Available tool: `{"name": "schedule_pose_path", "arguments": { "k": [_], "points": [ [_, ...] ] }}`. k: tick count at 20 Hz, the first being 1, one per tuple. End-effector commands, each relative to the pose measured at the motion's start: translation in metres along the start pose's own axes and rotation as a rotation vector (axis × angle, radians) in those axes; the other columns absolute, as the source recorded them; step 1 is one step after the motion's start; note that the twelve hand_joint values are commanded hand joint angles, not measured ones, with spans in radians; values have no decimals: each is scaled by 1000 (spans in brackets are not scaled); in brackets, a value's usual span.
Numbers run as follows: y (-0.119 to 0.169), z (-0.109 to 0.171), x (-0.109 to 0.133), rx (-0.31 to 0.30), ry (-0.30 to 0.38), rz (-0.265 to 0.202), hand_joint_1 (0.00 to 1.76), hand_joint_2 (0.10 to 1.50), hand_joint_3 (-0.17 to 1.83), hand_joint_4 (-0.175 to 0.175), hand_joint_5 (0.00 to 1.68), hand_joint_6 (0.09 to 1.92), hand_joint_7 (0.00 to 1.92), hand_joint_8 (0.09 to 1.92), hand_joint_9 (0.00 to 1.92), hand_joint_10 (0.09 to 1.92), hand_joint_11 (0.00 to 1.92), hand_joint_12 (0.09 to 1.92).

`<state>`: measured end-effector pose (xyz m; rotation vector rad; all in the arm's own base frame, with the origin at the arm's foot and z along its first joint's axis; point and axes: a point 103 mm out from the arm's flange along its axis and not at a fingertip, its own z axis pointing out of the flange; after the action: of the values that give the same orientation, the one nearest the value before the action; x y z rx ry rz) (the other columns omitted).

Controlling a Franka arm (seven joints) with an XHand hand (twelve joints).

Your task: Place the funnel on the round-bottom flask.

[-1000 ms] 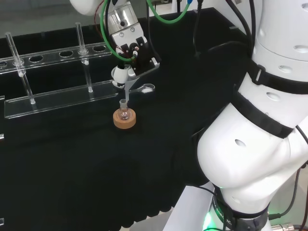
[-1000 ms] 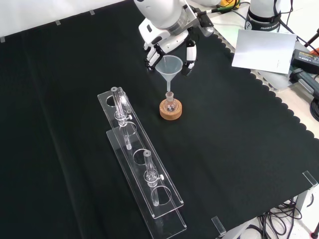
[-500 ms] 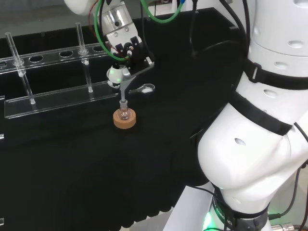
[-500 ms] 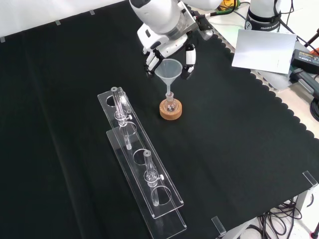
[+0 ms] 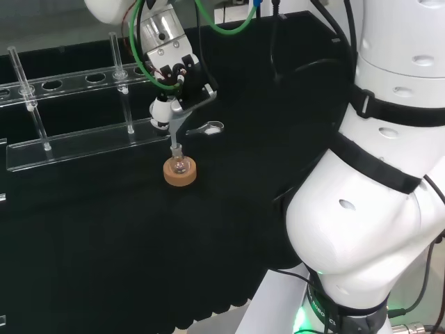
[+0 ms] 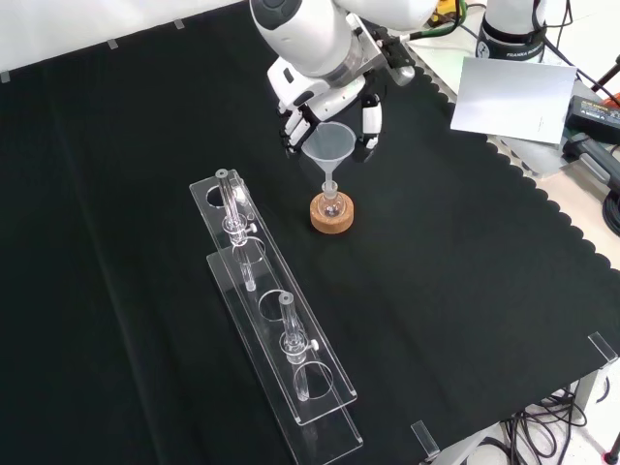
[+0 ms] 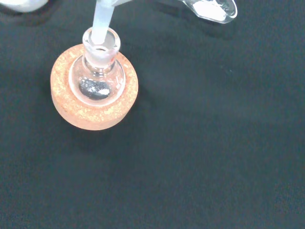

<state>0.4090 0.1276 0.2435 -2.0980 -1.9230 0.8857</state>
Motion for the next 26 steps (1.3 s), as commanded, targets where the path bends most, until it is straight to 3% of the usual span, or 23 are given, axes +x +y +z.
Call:
{"name": "schedule_pose_path", "arguments": {
  "k": [1,3,16,22,26],
  "points": [
    [1,4,3,7,1,2,773,687,598,-19,581,722,697,759,1022,530,627,1281],
    [1,4,12,17,-11,19,773,687,598,-20,582,722,697,759,1022,530,627,1281],
    [13,22,11,46,-3,-1,771,688,598,-20,581,726,696,760,1022,531,628,1280],
    [15,28,-2,55,0,2,769,688,598,-20,579,726,695,760,1019,531,628,1280],
    [16,29,7,47,3,-11,768,688,599,-21,572,724,692,760,1011,528,627,1280]
  ]
}}
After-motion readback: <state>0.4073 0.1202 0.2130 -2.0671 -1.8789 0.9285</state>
